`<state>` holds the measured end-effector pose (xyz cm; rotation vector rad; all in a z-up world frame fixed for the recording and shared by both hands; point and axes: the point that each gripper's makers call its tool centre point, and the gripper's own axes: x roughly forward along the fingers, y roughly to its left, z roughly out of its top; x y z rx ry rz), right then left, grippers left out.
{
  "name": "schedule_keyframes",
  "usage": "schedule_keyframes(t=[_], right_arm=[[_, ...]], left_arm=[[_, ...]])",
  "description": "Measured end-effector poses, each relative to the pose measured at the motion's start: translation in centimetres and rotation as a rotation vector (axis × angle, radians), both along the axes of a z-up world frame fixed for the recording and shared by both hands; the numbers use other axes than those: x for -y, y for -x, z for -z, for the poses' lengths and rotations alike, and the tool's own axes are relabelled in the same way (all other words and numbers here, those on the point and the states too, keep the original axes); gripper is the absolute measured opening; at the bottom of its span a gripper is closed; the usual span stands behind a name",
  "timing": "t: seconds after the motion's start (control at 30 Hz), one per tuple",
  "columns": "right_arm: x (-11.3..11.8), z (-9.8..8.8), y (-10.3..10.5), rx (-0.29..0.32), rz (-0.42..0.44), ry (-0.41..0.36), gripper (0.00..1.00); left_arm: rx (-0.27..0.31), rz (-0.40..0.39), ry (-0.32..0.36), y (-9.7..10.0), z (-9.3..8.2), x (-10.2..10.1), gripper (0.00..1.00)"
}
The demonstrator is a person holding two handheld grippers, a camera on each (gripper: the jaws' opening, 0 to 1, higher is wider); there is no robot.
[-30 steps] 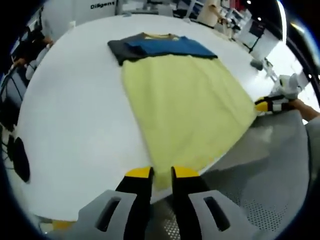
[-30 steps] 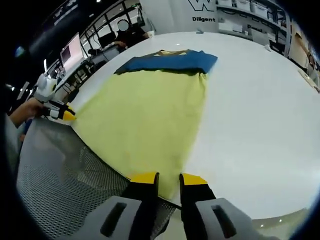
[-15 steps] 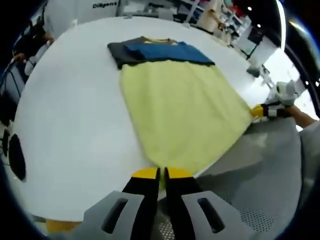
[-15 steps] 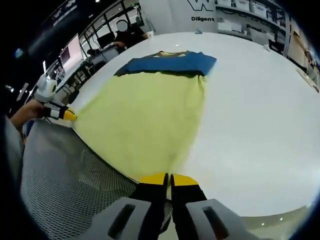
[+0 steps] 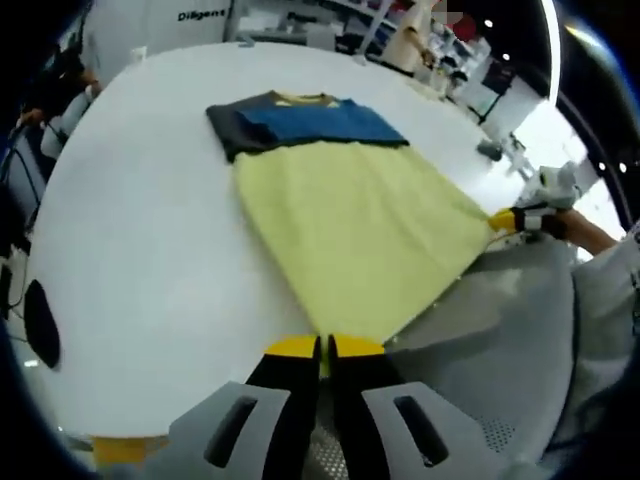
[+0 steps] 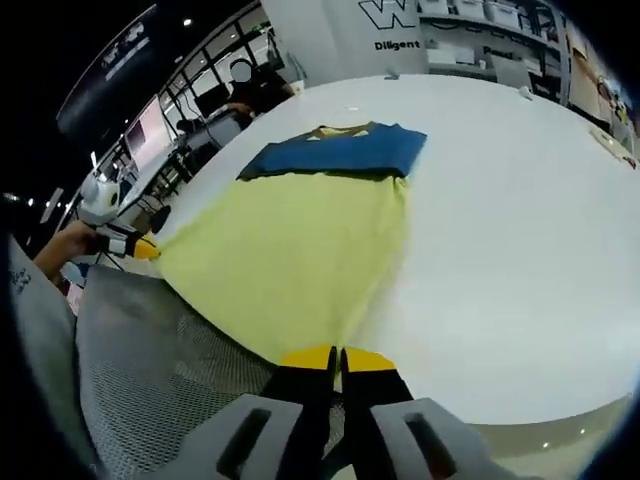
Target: Fold the garment on the visible template until the final outline fits inside the template.
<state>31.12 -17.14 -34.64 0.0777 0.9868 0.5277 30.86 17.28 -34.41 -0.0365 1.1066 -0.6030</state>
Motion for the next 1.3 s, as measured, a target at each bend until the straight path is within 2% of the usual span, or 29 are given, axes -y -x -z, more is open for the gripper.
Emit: schedule_keyframes(t=[0.07, 0.2, 0.3, 0.43, 0.57, 0.7, 0.73, 0.8, 0.87, 0.93, 1.1, 1.2, 1.3], right_arm=[[0.1, -0.5, 0.3, -0.004, 0.015, -0.023, 0.0], [0.3, -1.1, 1.4, -0.018, 0.03, -0.036, 0.0], [0.5, -1.1, 1.9, -0.032, 0.044, -0.046, 0.0], [-0.4, -1.3, 1.9, -0.035, 0.06, -0.061, 0.0], [-0.6, -1.6, 0.8, -0.024, 0.059, -0.064, 0.0], [-0.7, -2.6, -0.8, 0.019, 0.065, -0.084, 0.0], [-0.9, -3.1, -2.0, 0.038, 0.106, -0.126, 0.0], [-0.8, -3.3, -2.9, 0.045, 0.15, -0.171, 0.0], [-0.7, -3.5, -3.5, 0.06, 0.152, -0.175, 0.0], [-0.8, -3.8, -5.0, 0.097, 0.159, -0.185, 0.0], [-0.3, -4.2, -7.3, 0.14, 0.215, -0.197, 0.0], [0.2, -4.6, -9.2, 0.167, 0.233, -0.205, 0.0], [0.1, -5.4, -10.8, 0.193, 0.243, -0.236, 0.0]], left_arm=[[-0.016, 0.044, 0.01, 0.9, -0.1, 0.3, 0.0], [-0.048, 0.067, 0.039, 2.0, -0.8, 1.3, 0.0], [-0.059, 0.074, 0.036, 2.5, -1.0, 1.6, 0.0], [-0.044, 0.039, 0.04, 1.9, -0.6, 1.0, 0.0], [-0.016, 0.009, 0.061, 1.0, -0.5, 1.1, 0.0], [0.055, -0.011, 0.067, -0.4, -1.1, 0.9, 0.0], [0.081, -0.016, 0.07, -0.9, -1.5, 1.2, 0.0], [0.126, -0.063, 0.085, -2.4, -1.6, 0.7, 0.0], [0.148, -0.092, 0.096, -3.1, -1.9, 1.3, 0.0], [0.213, -0.13, 0.104, -5.0, -2.5, 1.1, 0.0], [0.282, -0.162, 0.039, -7.6, -3.2, 0.5, 0.0], [0.335, -0.18, 0.042, -9.7, -4.0, 0.3, 0.0], [0.36, -0.184, 0.048, -11.1, -4.9, 0.7, 0.0]])
